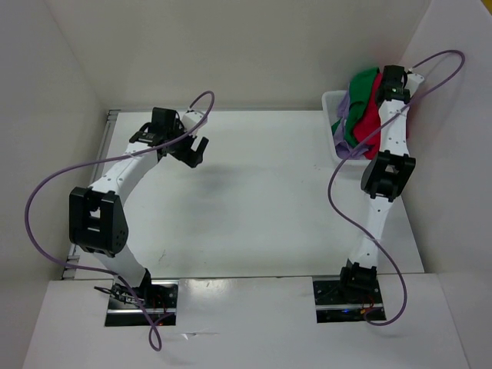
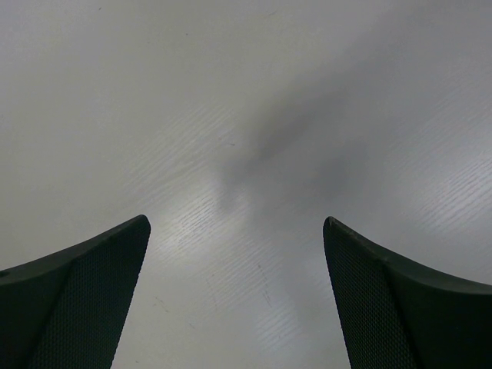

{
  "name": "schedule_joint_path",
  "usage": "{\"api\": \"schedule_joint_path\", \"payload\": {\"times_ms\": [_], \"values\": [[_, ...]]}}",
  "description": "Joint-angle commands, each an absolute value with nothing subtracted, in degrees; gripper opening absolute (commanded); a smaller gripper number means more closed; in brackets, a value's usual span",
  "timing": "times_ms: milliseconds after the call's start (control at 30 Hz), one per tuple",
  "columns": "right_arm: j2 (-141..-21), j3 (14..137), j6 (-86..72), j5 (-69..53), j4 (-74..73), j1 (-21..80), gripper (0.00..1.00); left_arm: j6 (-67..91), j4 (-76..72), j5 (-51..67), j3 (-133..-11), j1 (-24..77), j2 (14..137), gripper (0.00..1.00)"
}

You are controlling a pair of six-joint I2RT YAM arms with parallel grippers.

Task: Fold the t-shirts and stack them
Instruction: Grab crumpled tshirt from bin with the right arm, then move the tshirt to the center of the board

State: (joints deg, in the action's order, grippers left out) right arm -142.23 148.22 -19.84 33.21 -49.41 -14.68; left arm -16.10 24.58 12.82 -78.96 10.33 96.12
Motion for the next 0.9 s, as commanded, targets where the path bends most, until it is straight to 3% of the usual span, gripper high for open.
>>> {"api": "schedule_joint_path", "payload": {"times_ms": [0,167,500,633,733,833,867], "values": [[-142.12,152.4,-20.21,32.08,-50.36,-14.59,0.0,-15.12,25.31,13.97,-81.12,10.37,96.59,1.0],[-135.63,152.93,-20.21,32.86,-50.98,-13.28,0.0,-15.64,24.7,12.92,-79.89,10.37,94.75,1.0],[-117.8,163.03,-14.16,48.15,-46.94,0.08,0.0,-15.64,23.03,11.78,-76.9,10.37,86.67,1.0],[-112.51,166.55,-13.01,48.69,-46.32,4.3,0.0,-15.64,22.42,10.55,-74.89,10.37,82.54,1.0],[-109.0,168.22,-10.38,46.51,-44.82,7.29,0.0,-15.64,21.8,10.02,-73.48,10.37,80.86,1.0],[-106.1,169.8,-9.67,37.91,-42.73,10.36,0.0,-13.8,20.22,8.27,-72.95,10.37,79.37,1.0],[-105.56,170.59,-8.88,30.05,-42.11,12.2,0.0,-13.28,20.21,6.96,-72.95,10.37,78.67,1.0]]}}
